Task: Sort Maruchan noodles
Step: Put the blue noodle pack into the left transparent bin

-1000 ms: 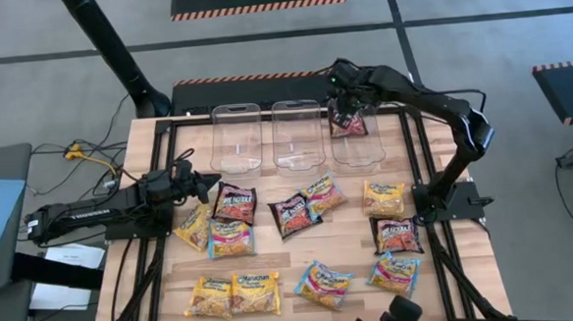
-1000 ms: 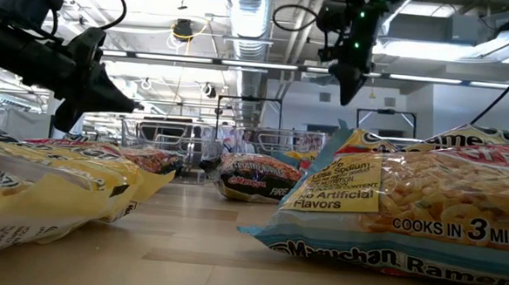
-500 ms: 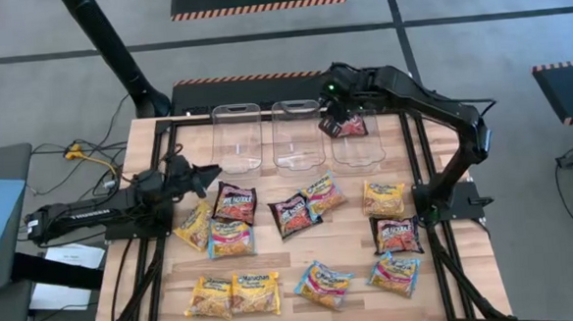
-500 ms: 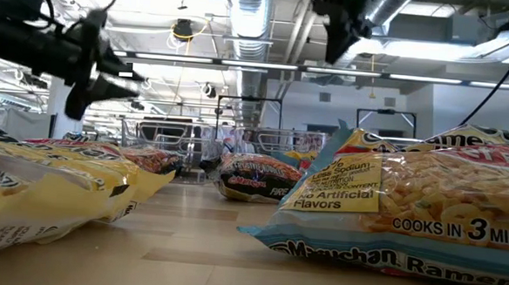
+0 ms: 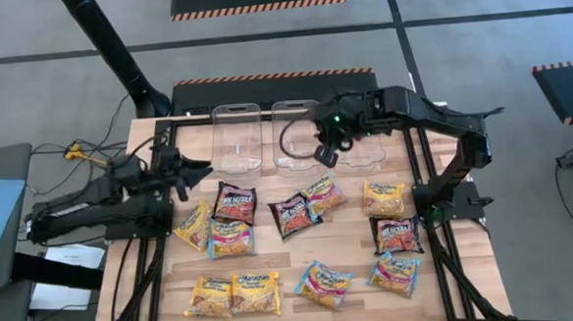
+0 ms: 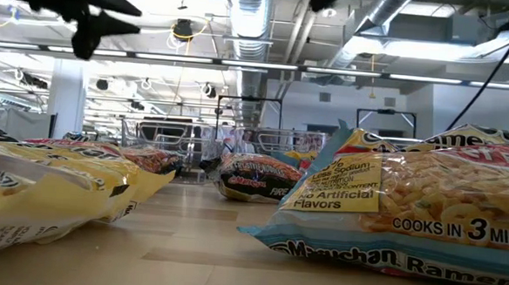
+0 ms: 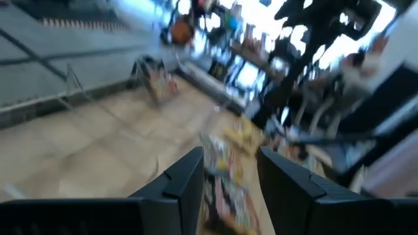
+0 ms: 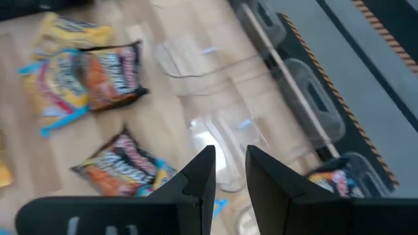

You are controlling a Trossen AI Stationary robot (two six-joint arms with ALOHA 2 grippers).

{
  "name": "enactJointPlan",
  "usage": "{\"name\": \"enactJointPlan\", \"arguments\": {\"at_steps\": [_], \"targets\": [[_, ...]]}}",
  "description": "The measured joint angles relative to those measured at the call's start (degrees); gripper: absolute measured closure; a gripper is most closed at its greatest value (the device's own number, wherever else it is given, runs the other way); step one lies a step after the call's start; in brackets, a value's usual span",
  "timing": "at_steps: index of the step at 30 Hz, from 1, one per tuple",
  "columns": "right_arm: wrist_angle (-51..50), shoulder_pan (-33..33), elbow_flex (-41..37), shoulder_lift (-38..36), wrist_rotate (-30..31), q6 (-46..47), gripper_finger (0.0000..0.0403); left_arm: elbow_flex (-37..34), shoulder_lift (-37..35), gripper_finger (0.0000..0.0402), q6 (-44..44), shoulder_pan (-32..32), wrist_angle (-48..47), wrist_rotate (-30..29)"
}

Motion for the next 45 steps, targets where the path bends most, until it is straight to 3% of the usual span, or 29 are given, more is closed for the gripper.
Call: {"name": "enactJointPlan", "arguments": {"at_steps": [8, 18, 23, 29, 35, 45], "targets": [[0.0, 6.5, 0.0, 0.1, 0.0, 6.6, 0.0294, 15.7, 7.4, 0.0272, 2.2, 0.0, -19.5, 9.5], [0.0, 12.6, -0.1, 0.1, 0.0, 14.4, 0.0294, 28.0, 20.8, 0.0272, 5.9, -0.3, -30.9, 21.0], [0.0, 14.8, -0.1, 0.1, 0.0, 16.6, 0.0294, 31.6, 26.8, 0.0272, 5.7, -3.6, -36.6, 23.9], [0.0, 16.4, -0.1, 0.1, 0.1, 19.0, 0.0294, 32.0, 31.5, 0.0272, 3.6, -10.4, -37.1, 22.4], [0.0, 17.2, -0.1, 0.1, 0.1, 19.0, 0.0294, 32.0, 36.2, 0.0272, 4.1, -16.6, -38.5, 16.5], [-0.3, 17.1, -0.1, 0.1, 0.2, 17.5, 0.0294, 32.0, 46.1, 0.0272, 7.2, -19.5, -38.8, 15.7]]}}
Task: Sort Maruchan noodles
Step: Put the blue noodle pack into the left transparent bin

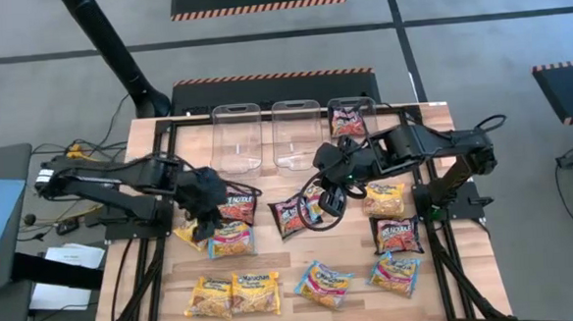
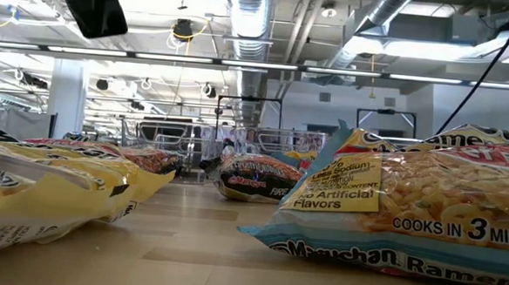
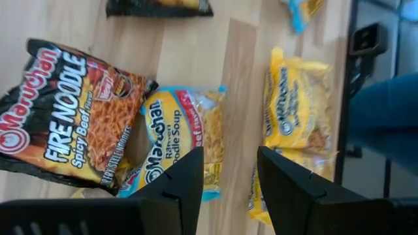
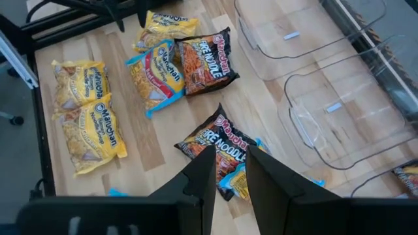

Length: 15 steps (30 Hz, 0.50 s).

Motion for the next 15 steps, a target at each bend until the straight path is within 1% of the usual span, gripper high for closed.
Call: {"name": "enactJointPlan", "arguments": {"at_steps": [9, 15], "targets": [[-1.9, 0.0, 0.0, 0.0, 0.0, -0.9, 0.0294, 0.0, 9.7, 0.0272, 6.0, -0.7, -0.1, 0.6], [-2.7, 0.0, 0.0, 0.0, 0.0, -0.9, 0.0294, 0.0, 15.5, 0.0272, 6.3, -0.7, -0.1, -1.2]]}}
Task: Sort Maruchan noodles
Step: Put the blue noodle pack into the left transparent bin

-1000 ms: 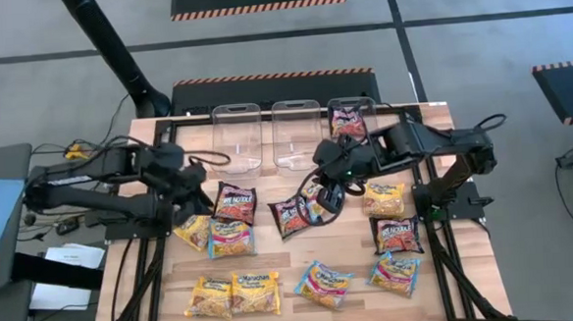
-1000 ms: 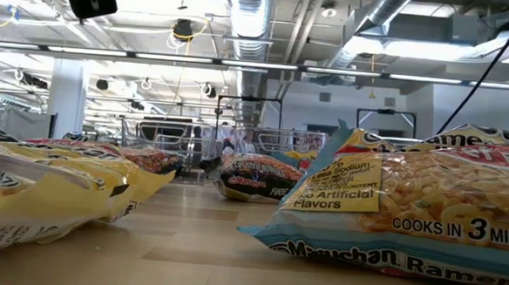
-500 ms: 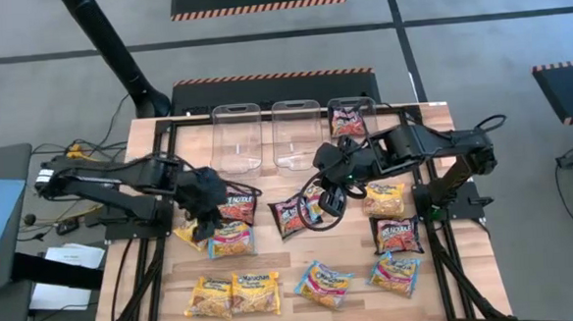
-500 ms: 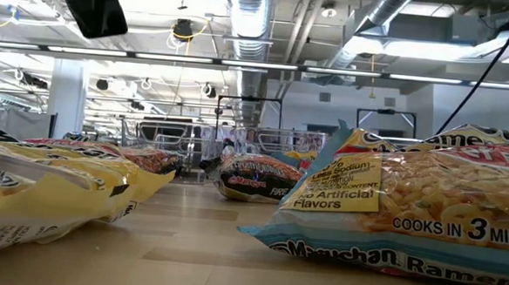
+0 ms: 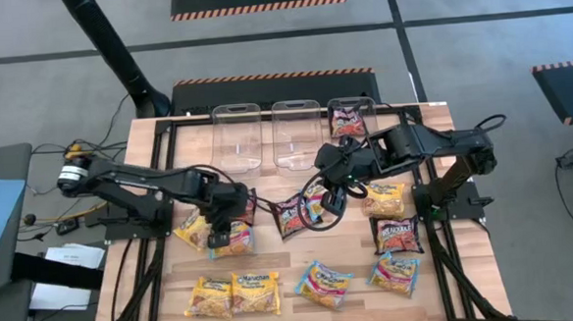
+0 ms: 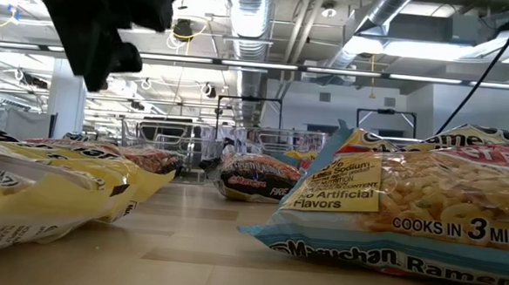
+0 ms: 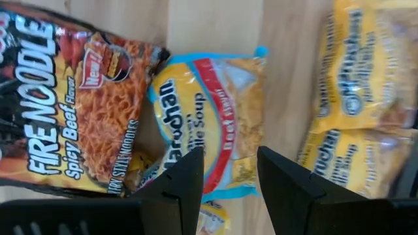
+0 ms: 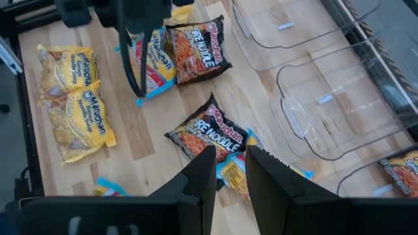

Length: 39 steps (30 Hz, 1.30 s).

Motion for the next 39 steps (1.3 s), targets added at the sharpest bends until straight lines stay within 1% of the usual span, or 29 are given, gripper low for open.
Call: {"name": "enactJointPlan", "arguments": {"at_steps": [13, 22, 24, 29, 33, 36, 39], "targets": [[-0.2, 0.1, 0.0, 0.0, 0.0, 0.2, 0.0294, 0.0, 10.0, 0.0272, -1.7, -0.3, 0.0, -0.1], [-0.2, 0.1, 0.0, 0.0, 0.0, 0.2, 0.0294, 0.0, 15.0, 0.0271, -4.1, -4.6, 1.2, -2.1], [-0.2, 0.1, 0.0, 0.0, 0.0, 0.2, 0.0294, 0.0, 15.2, 0.0271, -4.7, -5.6, 1.2, -3.6], [-0.2, 0.1, 0.0, 0.0, 0.0, 1.8, 0.0294, 0.0, 16.0, 0.0271, -8.1, -6.8, 1.8, -9.5], [-0.4, 0.1, 0.0, 0.0, 0.0, 2.2, 0.0294, 0.1, 17.6, 0.0272, -9.8, -7.0, 2.4, -9.3], [-0.4, 0.1, 0.0, 0.0, 0.0, 2.2, 0.0294, 0.2, 18.8, 0.0283, -9.7, -7.2, 2.4, -8.1], [-0.6, 0.1, 0.0, 0.0, 0.0, 2.2, 0.0295, 0.2, 19.5, 0.0313, -9.1, -7.7, 2.2, -7.1]]}}
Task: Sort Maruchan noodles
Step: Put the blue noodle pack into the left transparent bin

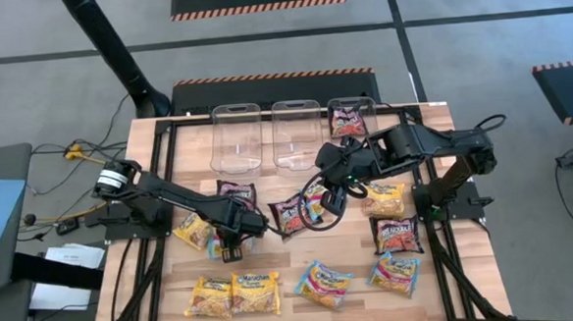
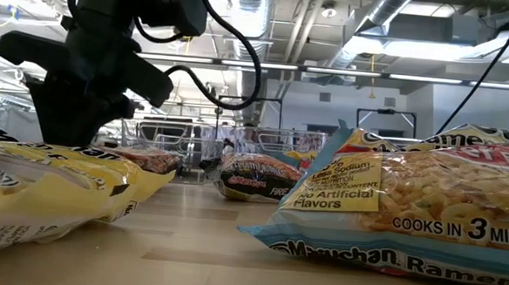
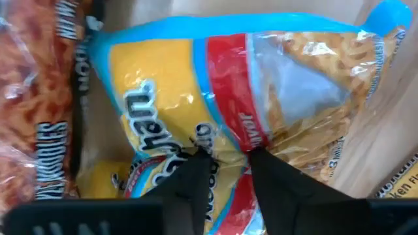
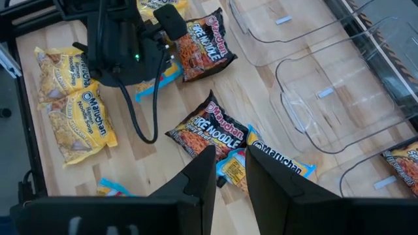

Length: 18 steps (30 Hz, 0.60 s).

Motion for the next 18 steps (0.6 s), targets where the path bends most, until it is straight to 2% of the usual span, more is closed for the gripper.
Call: {"name": "enactJointPlan", "arguments": {"at_steps": [6, 14, 18], "targets": [[0.0, 0.0, 0.0, 0.0, 0.0, 0.0, 0.0306, -0.2, -0.6, 0.0391, 0.0, -0.1, 0.2, 0.4], [0.0, 0.0, 0.0, 0.0, 0.2, 0.0, 0.0320, -0.3, -1.0, 0.0400, 2.8, -0.2, 0.2, 4.4], [0.0, 0.0, 0.0, 0.0, 0.7, 0.0, 0.0327, -0.4, -3.3, 0.0401, 3.3, -0.2, 0.5, 4.3]]}}
